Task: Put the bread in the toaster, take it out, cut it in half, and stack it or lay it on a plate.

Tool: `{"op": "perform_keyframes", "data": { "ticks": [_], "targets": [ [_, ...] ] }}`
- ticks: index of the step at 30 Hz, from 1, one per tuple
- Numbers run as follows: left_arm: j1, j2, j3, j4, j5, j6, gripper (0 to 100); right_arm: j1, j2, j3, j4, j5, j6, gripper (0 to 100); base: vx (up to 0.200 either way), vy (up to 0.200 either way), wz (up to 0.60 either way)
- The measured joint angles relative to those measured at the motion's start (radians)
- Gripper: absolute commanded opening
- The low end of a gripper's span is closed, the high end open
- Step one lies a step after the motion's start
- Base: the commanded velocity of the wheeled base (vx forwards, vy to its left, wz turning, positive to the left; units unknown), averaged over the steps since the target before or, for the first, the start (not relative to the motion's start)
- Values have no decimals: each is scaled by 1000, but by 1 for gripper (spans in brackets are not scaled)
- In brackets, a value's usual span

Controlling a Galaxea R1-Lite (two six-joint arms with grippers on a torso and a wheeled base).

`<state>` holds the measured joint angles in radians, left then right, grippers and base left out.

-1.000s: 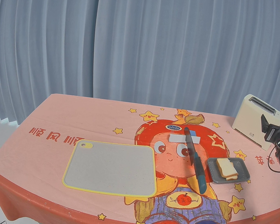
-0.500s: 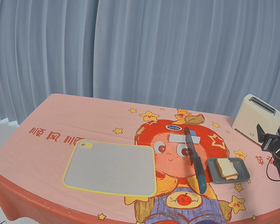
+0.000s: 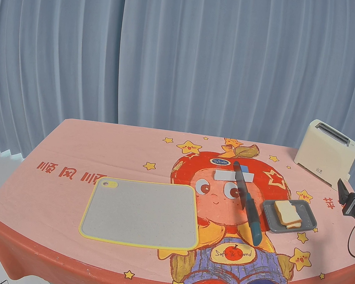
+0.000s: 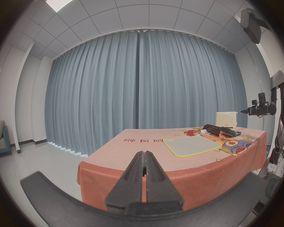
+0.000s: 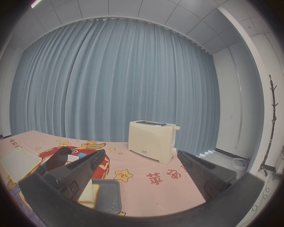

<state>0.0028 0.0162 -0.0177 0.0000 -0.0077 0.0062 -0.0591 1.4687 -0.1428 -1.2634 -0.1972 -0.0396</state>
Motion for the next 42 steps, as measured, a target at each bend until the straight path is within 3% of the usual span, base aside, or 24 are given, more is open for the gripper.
{"op": "perform_keyframes", "data": {
  "ticks": [9, 23, 29, 35, 42],
  "targets": [
    [0, 0, 0, 0, 0, 0, 0, -10, -167, 97, 12, 1, -7, 100, 0, 0, 0],
    [0, 0, 0, 0, 0, 0, 0, -23, -346, 125, 37, -1, -8, 100, 0, 0, 0],
    [0, 0, 0, 0, 0, 0, 0, -55, -428, 125, 154, 17, -9, 100, 0, 0, 0],
    [0, 0, 0, 0, 0, 0, 0, -105, -518, 126, 315, 96, -9, 100, 0, 0, 0],
    [0, 0, 0, 0, 0, 0, 0, -129, -626, 101, 511, 131, -10, 100, 0, 0, 0]
  ]
}}
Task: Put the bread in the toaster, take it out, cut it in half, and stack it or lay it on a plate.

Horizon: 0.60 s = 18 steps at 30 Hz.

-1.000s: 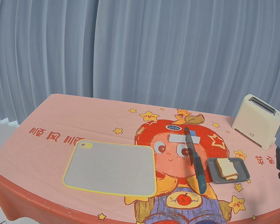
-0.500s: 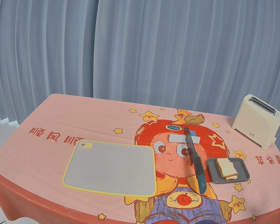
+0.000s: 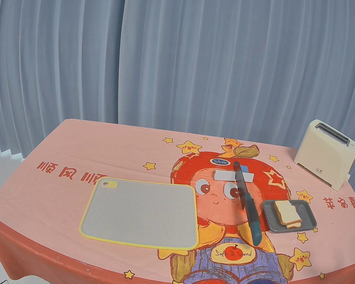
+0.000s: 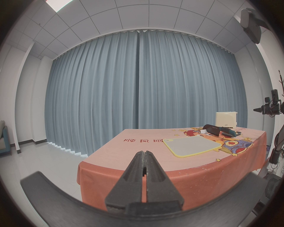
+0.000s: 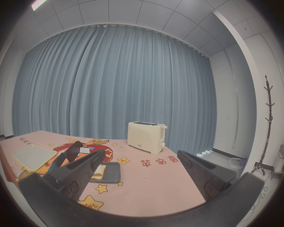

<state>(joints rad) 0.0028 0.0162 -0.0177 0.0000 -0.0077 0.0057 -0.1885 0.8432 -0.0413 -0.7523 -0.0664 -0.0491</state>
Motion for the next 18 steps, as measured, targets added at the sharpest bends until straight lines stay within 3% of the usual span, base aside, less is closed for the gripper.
{"op": "perform_keyframes", "data": {
  "ticks": [7, 13, 18],
  "targets": [
    [0, 0, 0, 0, 0, 0, 0, 12, -95, -25, 99, 6, -5, 100, 0, 0, 0],
    [0, 0, 0, 0, 0, 0, 0, 30, -152, -23, 161, 8, -37, 100, 0, 0, 0],
    [0, 0, 0, 0, 0, 0, 0, 37, -211, -21, 243, 36, -45, 100, 0, 0, 0]
  ]
}}
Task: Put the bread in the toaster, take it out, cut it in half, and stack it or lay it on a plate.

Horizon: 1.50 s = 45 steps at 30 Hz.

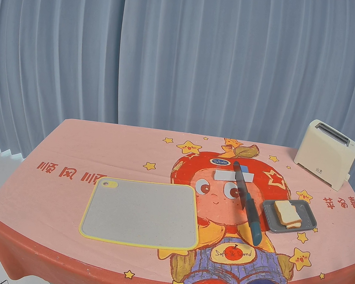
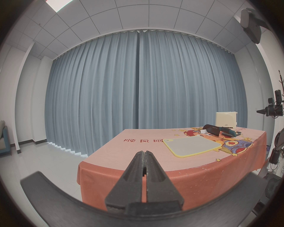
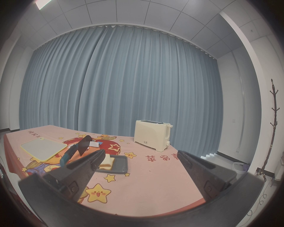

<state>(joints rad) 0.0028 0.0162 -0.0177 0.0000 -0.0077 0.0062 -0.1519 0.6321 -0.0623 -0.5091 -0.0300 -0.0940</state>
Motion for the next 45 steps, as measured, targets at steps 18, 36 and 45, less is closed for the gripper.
{"op": "perform_keyframes", "data": {
  "ticks": [18, 36, 45],
  "targets": [
    [0, 0, 0, 0, 0, 0, 0, 9, -301, -27, 287, 13, -1, 100, 0, 0, 0],
    [0, 0, 0, 0, 0, 0, 0, 2, -452, -19, 333, 11, -38, 100, 0, 0, 0],
    [0, 0, 0, 0, 0, 0, 0, -1, -487, 9, 358, 10, -54, 100, 0, 0, 0]
  ]
}}
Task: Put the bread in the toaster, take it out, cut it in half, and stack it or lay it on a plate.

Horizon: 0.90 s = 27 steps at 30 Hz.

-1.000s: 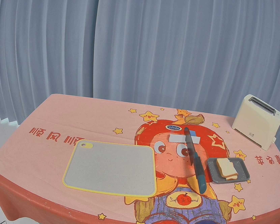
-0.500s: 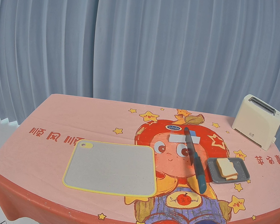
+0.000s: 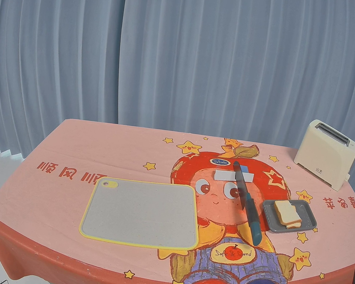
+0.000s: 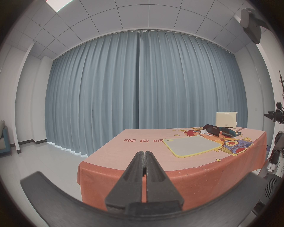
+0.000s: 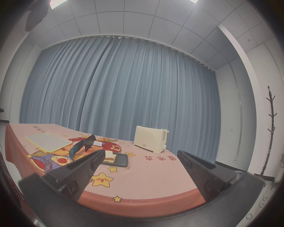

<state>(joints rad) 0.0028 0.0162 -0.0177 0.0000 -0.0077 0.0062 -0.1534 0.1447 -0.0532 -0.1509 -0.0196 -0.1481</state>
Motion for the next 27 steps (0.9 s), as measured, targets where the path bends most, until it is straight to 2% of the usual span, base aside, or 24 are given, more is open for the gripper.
{"op": "perform_keyframes", "data": {
  "ticks": [5, 16, 22, 27],
  "targets": [
    [0, 0, 0, 0, 0, 0, 0, 4, -33, 4, 65, 1, 0, 100, 0, 0, 0],
    [0, 0, 0, 0, 0, 0, 0, 6, -59, 33, 73, 9, 4, 100, 0, 0, 0],
    [0, 0, 0, 0, 0, 0, 0, 6, -61, 36, 77, 62, 14, 100, 0, 0, 0],
    [0, 0, 0, 0, 0, 0, 0, 6, -61, 36, 124, 158, 9, 100, 0, 0, 0]
  ]
}}
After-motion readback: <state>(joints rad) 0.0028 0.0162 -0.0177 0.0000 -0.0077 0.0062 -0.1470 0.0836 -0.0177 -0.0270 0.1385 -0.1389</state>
